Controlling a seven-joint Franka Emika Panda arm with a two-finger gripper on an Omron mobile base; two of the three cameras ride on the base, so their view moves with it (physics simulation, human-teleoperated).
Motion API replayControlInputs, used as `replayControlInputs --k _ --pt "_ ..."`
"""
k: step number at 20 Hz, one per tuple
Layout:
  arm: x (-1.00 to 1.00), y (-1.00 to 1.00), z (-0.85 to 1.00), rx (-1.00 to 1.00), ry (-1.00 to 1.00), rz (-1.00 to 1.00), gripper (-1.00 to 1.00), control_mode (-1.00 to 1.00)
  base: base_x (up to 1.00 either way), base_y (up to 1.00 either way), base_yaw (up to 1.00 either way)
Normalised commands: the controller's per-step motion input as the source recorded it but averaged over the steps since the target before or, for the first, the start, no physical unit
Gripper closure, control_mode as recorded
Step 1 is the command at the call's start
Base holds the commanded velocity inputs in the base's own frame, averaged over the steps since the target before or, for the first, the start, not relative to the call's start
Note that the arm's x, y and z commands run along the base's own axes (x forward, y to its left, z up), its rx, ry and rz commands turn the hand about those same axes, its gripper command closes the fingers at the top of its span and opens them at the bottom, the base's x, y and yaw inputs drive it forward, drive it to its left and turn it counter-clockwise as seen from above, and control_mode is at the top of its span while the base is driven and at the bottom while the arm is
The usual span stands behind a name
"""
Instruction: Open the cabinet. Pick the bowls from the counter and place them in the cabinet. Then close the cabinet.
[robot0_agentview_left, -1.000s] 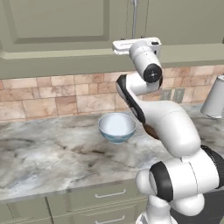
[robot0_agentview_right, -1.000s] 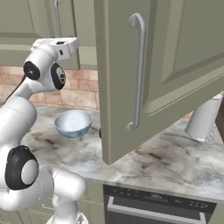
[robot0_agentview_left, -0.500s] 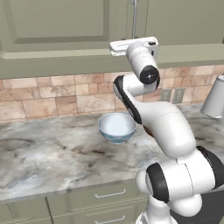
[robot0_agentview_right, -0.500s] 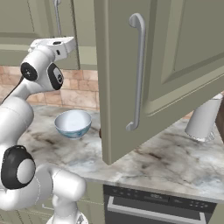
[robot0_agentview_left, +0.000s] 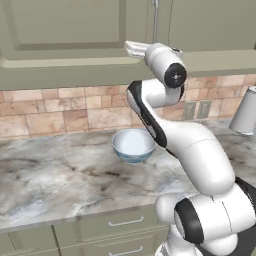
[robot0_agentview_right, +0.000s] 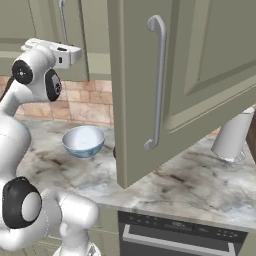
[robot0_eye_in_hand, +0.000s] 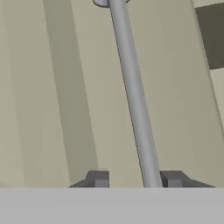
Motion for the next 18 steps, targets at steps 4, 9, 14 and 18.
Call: replayControlInputs --k 4,9,14,18 --pt "-0.53 0.88 0.01 -0.04 -0.03 0.35 1.0 -1.0 0.0 0.0 0.0" --pt "-0.99 1.0 -0.31 -0.12 -0.19 0.19 1.0 -1.0 0.0 0.0 0.0" --pt "-1.0 1.0 -0.68 -0.03 -0.21 0.02 1.0 -1.0 0.0 0.0 0.0" --pt "-0.95 1.0 -0.36 0.0 -0.02 -0.06 1.0 -1.0 0.0 0.0 0.0"
